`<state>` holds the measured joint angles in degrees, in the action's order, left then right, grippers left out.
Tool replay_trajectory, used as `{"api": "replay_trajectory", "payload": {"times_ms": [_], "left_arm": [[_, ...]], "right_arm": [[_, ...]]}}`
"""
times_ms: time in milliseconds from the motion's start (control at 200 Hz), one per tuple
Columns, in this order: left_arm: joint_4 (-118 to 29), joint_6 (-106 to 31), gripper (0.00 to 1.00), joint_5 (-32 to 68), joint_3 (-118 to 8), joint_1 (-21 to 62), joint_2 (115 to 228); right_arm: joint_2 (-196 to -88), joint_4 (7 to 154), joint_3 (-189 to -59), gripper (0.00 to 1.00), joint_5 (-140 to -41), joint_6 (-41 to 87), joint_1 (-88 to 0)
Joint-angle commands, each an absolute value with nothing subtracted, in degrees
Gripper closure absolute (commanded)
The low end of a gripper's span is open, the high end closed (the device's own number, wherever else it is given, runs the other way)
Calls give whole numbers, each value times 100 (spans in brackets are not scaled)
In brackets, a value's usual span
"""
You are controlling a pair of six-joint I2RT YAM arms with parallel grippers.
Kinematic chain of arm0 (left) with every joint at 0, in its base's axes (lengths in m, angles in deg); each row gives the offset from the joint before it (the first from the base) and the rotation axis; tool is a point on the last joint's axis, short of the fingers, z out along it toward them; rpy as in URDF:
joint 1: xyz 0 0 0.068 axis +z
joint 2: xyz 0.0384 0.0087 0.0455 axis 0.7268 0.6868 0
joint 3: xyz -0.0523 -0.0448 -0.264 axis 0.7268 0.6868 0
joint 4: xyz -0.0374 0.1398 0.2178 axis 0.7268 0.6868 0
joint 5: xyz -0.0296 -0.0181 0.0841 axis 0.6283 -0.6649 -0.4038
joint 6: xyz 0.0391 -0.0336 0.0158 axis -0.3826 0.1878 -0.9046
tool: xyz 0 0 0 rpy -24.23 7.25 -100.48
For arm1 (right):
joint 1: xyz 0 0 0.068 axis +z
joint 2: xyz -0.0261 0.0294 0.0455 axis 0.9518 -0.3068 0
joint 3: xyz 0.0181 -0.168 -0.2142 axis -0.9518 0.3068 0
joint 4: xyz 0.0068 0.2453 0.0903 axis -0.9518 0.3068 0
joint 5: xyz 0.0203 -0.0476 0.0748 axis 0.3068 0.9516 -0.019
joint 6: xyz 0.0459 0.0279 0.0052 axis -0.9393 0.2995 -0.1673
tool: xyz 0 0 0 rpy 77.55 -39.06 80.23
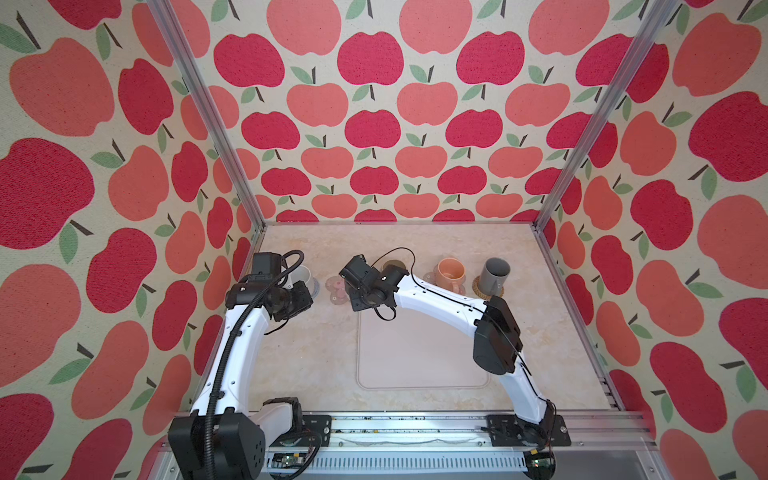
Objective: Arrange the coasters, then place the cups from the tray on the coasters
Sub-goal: 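Carry the black mug with the right gripper toward the pink flower coaster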
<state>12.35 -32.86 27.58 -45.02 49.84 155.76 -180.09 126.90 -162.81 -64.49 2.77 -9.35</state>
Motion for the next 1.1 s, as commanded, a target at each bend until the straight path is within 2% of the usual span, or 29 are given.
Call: {"api": "replay_trajectory", "payload": {"times_ms": [0,470,1096], "left_arm": [[1139,-3398,75,2838,-4626,5039,15659],[1045,-3469,75,2944,-4620,5151,15824],[950,-3601,75,3041,-4716,5180,16113]], "right_arm": [[-18111,12597,-16778,100,-6168,5,-996],[-19225,13228,-18432,100,-5855,-104,-990],[-19660,12803,-18615,100,-5602,478,-890]]}}
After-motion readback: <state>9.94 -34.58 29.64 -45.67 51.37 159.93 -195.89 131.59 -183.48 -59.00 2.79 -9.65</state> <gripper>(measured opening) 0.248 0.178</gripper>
